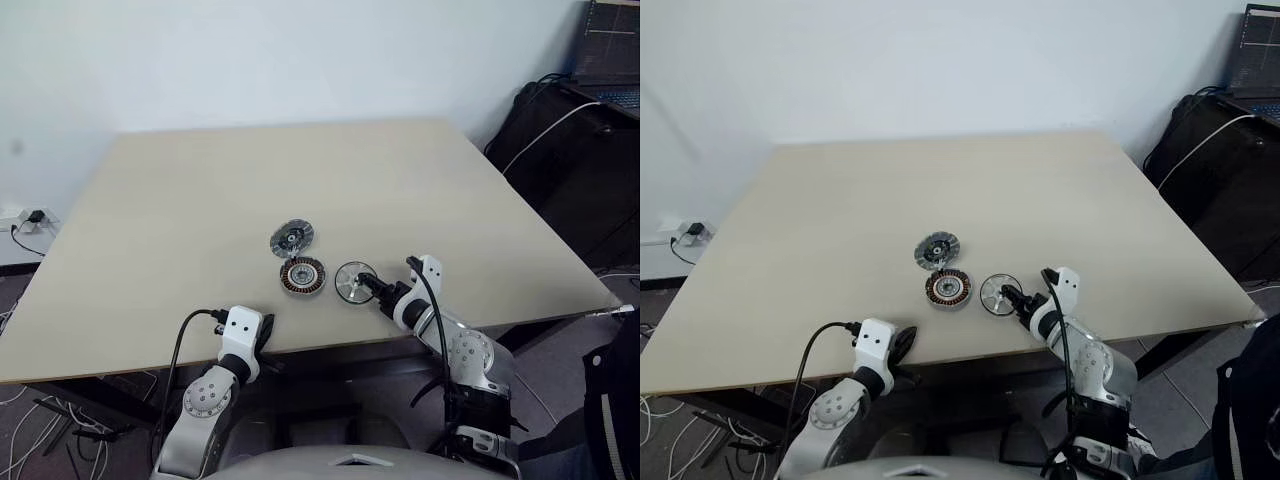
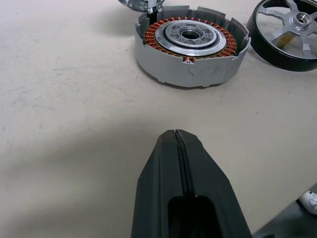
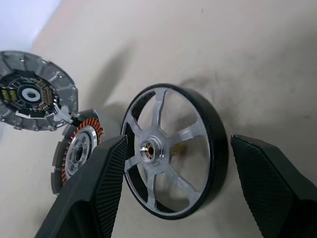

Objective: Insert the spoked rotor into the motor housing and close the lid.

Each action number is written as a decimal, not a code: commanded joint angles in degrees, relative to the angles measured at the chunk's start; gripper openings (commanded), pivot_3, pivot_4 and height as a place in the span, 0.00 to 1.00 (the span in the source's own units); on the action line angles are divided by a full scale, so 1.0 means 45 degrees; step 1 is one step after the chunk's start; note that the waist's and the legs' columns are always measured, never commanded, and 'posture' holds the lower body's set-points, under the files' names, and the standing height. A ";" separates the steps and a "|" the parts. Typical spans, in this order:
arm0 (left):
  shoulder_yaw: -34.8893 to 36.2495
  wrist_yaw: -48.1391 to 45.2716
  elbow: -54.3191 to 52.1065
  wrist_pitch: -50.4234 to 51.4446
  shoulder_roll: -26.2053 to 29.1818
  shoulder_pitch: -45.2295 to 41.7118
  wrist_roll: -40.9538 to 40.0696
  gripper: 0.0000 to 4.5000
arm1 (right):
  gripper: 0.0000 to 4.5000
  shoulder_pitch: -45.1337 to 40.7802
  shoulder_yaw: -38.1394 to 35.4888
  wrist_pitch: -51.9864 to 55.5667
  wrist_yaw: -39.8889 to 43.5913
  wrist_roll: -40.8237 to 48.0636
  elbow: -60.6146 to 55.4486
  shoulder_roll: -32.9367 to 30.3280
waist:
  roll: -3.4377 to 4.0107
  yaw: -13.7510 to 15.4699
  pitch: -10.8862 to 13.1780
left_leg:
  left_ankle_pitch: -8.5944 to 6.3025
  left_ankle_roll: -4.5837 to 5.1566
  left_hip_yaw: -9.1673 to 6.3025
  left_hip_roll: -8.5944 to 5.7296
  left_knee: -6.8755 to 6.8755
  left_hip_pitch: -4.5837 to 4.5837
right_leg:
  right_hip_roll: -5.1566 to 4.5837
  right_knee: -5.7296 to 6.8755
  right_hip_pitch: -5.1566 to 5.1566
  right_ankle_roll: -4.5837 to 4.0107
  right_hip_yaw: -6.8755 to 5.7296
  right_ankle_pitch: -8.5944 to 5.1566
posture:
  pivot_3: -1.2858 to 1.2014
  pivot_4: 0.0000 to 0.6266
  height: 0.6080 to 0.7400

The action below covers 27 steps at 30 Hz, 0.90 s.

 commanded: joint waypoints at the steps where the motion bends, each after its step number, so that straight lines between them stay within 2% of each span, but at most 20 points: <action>1: 0.0008 0.0069 -0.0451 -0.0240 -0.0003 -0.0078 0.0027 0.00 | 0.79 -0.0498 -0.0018 -0.0308 -0.0052 0.0461 0.0154 0.0094 | 0.0001 -0.0006 0.0000 | 0.0000 0.0000 0.0000 0.0000 0.0000 0.0000 | 0.0000 0.0000 0.0000 0.0000 0.0000 0.0000 | 0.52 0.00 1.00; 9: -0.0003 0.0195 -0.0507 -0.0249 -0.0012 0.0012 0.0052 0.00 | 0.79 -0.0524 -0.0980 0.0499 -0.0050 0.2152 0.0672 0.0276 | 0.0005 -0.0010 -0.0001 | 0.0000 0.0000 0.0001 0.0001 -0.0003 0.0000 | -0.0001 -0.0001 -0.0001 0.0000 0.0000 0.0000 | 0.52 0.00 1.00; 10: -0.0014 0.0203 -0.0508 -0.0246 -0.0010 0.0015 0.0052 0.00 | 0.70 -0.0471 -0.1091 0.0620 -0.0076 0.2374 0.0693 0.0273 | 0.0008 -0.0013 0.0001 | 0.0000 0.0000 0.0000 0.0001 -0.0003 0.0000 | -0.0001 -0.0001 -0.0001 0.0000 0.0000 0.0000 | 0.52 0.00 1.00; 11: -0.0021 0.0207 -0.0509 -0.0243 -0.0006 0.0015 0.0050 0.00 | 0.66 -0.0422 -0.1157 0.0715 -0.0096 0.2542 0.0705 0.0261 | 0.0009 -0.0013 0.0002 | 0.0000 0.0000 0.0000 0.0000 -0.0003 0.0000 | -0.0001 -0.0002 -0.0001 0.0000 0.0001 0.0000 | 0.52 0.00 1.00; 16: -0.0066 0.0212 -0.0514 -0.0190 0.0030 -0.0009 0.0054 0.00 | 0.32 0.0029 -0.1020 0.1198 -0.0146 0.2994 0.0385 0.0147 | 0.0018 -0.0016 -0.0004 | 0.0000 0.0000 0.0000 0.0001 -0.0012 0.0000 | -0.0001 -0.0003 -0.0004 -0.0002 0.0000 -0.0001 | 0.52 0.00 1.00; 17: -0.0076 0.0212 -0.0507 -0.0179 0.0034 -0.0022 0.0057 0.00 | 0.22 0.0122 -0.0990 0.1295 -0.0211 0.3091 0.0238 0.0177 | 0.0039 -0.0020 -0.0013 | 0.0000 0.0000 0.0000 0.0001 -0.0013 0.0000 | -0.0002 -0.0004 -0.0004 -0.0003 -0.0001 -0.0002 | 0.52 0.00 1.00; 19: -0.0108 0.0211 -0.0494 -0.0144 0.0040 -0.0049 0.0069 0.00 | 0.12 0.0268 -0.0921 0.1436 -0.0399 0.3339 -0.0054 0.0270 | 0.0056 -0.0034 -0.0034 | 0.0000 0.0001 0.0000 0.0001 -0.0014 0.0000 | -0.0002 -0.0005 -0.0004 -0.0003 0.0004 -0.0003 | 0.52 0.00 1.00; 21: -0.0150 0.0212 -0.0485 -0.0100 0.0043 -0.0074 0.0085 0.00 | 0.09 0.0318 -0.0879 0.1541 -0.0658 0.3654 -0.0290 0.0472 | 0.0045 -0.0004 -0.0035 | -0.0001 0.0001 -0.0001 0.0001 -0.0014 0.0003 | -0.0006 -0.0004 -0.0001 0.0006 -0.0001 -0.0008 | 0.52 0.00 1.00; 27: -0.0191 0.0203 -0.0498 -0.0012 0.0056 -0.0107 0.0116 0.00 | 0.09 0.0064 -0.1193 0.1388 -0.1205 0.5156 -0.0729 0.1316 | 0.0064 0.0000 -0.0022 | -0.0001 0.0000 -0.0001 0.0001 -0.0027 0.0001 | -0.0009 -0.0012 -0.0005 0.0009 -0.0001 -0.0010 | 0.52 0.00 1.00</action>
